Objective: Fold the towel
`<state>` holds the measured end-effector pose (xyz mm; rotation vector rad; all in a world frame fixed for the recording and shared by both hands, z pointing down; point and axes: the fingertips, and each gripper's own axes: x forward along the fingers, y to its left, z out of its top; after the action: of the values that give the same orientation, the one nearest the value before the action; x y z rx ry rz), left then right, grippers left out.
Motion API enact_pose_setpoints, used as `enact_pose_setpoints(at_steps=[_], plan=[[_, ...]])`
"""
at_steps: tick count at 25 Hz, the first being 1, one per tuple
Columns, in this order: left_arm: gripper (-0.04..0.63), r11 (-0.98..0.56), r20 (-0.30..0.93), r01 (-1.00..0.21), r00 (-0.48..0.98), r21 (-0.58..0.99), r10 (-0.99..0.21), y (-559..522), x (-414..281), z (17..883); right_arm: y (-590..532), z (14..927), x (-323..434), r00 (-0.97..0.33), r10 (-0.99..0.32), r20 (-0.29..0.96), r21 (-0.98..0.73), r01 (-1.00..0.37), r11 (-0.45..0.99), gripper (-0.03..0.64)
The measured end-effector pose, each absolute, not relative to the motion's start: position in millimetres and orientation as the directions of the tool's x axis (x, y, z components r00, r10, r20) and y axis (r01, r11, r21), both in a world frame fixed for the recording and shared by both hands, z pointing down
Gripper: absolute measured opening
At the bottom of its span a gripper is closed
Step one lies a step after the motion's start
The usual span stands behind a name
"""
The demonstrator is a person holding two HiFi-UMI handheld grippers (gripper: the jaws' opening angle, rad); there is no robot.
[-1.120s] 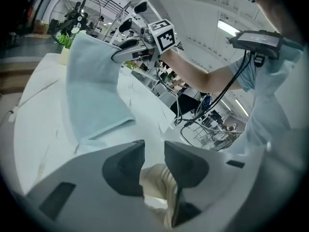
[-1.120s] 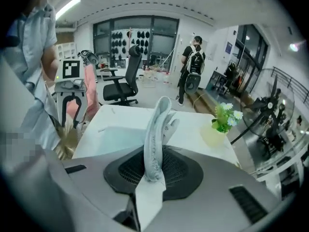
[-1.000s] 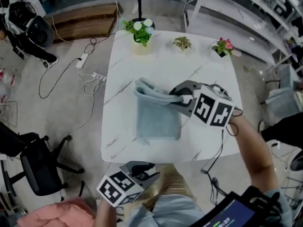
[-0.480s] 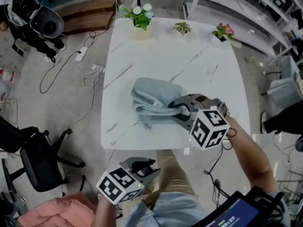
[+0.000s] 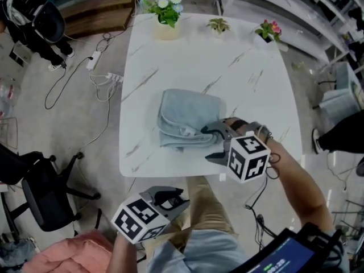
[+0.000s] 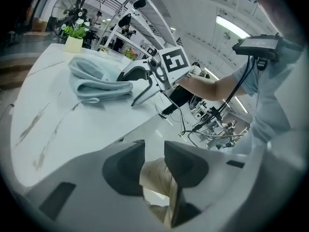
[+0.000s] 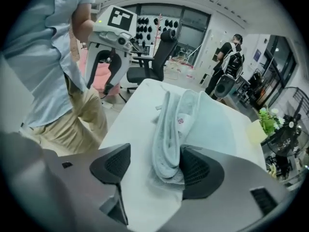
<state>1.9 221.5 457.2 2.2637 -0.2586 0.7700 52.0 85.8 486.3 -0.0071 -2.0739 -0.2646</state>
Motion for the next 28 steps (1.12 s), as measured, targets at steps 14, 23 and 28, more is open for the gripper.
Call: enact_pose_setpoints(at_steps=[14, 23, 28], plan=[[0.127, -0.703, 0.575, -0.431, 0.817, 0.565, -0.039, 217.1, -24.7, 434.9, 40.3, 445.1, -21.1, -0.626, -0.054, 0.778, -0.041, -0.137, 0.990, 0.192], [0.126, -0.678, 0.575, -0.463, 0.815, 0.571, -0.072, 219.2, -36.1, 435.5, 52.3, 427.9, -34.5, -0.616, -0.150, 0.773, 0.120, -0.090, 0.989, 0.032], [0.126, -0.672, 0.571, -0.467, 0.817, 0.575, -0.080, 212.0, -30.7, 435.6, 69.9, 462.3, -33.0, -0.529, -0.130, 0.839, 0.158, 0.008, 0.987, 0.034]])
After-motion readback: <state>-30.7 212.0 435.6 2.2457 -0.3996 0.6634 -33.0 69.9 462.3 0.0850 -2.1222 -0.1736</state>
